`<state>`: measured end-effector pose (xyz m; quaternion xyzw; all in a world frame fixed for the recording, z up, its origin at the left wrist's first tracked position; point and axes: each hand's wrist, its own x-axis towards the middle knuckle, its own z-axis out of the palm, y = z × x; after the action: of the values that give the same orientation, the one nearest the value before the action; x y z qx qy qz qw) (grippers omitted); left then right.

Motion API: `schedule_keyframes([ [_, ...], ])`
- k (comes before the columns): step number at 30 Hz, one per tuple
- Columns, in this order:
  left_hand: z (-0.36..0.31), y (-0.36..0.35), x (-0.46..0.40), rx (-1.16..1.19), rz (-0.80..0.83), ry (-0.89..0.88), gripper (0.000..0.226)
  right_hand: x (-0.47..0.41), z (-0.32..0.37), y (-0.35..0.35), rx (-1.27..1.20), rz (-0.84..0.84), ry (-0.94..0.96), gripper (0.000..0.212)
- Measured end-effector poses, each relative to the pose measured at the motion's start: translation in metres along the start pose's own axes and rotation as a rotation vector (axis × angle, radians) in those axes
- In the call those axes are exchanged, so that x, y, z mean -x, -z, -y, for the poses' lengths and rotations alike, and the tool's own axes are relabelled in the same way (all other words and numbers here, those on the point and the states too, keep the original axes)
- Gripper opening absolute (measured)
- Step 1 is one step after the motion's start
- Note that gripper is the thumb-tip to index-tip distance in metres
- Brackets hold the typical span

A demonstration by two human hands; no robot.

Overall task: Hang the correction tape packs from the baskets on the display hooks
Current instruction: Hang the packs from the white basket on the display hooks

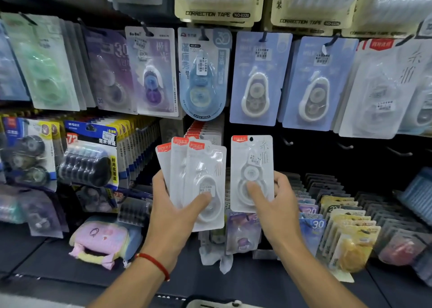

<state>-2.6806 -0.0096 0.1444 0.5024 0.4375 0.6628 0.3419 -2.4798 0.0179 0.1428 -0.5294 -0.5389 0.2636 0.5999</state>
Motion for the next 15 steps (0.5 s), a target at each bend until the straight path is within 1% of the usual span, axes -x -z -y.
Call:
schedule_keyframes([
  [2, 0.0, -0.001, 0.0, -0.005, -0.008, -0.023, 0.08, 0.003, 0.0, -0.004, 0.024, -0.023, 0.011, 0.03],
  [6, -0.002, -0.002, -0.001, 0.016, -0.029, -0.044, 0.08, 0.006, 0.002, -0.011, 0.075, -0.072, 0.044, 0.037],
  [10, -0.005, -0.001, 0.0, 0.042, -0.057, -0.038, 0.077, 0.005, 0.01, -0.017, 0.077, -0.108, 0.058, 0.044],
  [15, -0.004, 0.001, -0.001, 0.047, -0.067, -0.036, 0.078, 0.013, 0.014, -0.021, 0.039, -0.171, 0.052, 0.044],
])
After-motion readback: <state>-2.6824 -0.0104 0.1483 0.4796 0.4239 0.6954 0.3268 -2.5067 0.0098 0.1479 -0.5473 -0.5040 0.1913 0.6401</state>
